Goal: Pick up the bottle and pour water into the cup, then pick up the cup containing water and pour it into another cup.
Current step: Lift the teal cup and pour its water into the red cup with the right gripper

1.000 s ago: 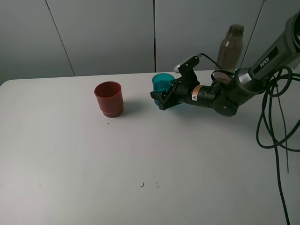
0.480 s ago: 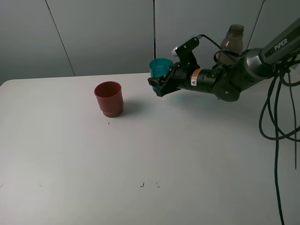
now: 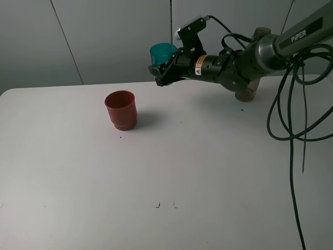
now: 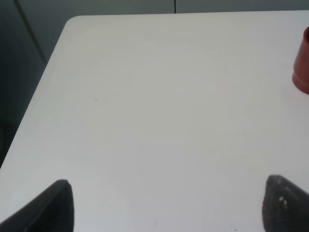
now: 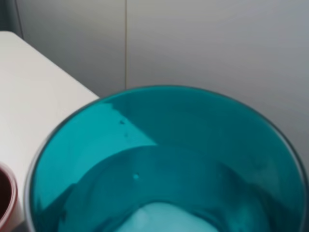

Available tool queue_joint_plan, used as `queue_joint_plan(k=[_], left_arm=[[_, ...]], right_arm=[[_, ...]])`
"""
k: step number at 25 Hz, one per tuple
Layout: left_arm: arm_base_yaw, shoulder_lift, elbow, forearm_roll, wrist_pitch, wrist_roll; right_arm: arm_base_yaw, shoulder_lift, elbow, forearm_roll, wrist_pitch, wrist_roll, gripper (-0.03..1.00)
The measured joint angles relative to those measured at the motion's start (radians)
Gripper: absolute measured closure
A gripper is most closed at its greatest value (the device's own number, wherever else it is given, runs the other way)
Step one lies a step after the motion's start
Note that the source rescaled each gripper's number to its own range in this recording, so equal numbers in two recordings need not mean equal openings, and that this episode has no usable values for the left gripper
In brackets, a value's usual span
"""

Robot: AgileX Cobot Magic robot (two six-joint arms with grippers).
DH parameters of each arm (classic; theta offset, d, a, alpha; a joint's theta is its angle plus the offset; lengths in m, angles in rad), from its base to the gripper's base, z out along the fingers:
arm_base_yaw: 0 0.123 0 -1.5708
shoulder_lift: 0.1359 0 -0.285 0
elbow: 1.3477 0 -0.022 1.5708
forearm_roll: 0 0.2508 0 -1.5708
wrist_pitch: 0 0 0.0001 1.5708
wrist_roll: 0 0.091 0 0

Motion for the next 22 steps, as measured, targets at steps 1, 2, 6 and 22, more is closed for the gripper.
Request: queue_joint_plan(k=[1, 2, 6, 22], left_arm=[[0.000, 0.000, 0.000, 0.000, 0.000, 0.000], [0.000, 0.000, 0.000, 0.000, 0.000, 0.000], [0.000, 0.000, 0.000, 0.000, 0.000, 0.000], [0.000, 0.000, 0.000, 0.000, 0.000, 0.000]], right_arm=[[0.003, 0.008, -0.022, 0.000, 0.000, 0.013, 0.89], [0.008, 0.020, -0.050, 0.000, 0.000, 0.027, 0.89], [0.029, 0.082, -0.151, -0.004, 0.018, 0.063, 0.89], [0.082, 0.212, -0.342, -0.095, 0.081, 0.058, 0.89]])
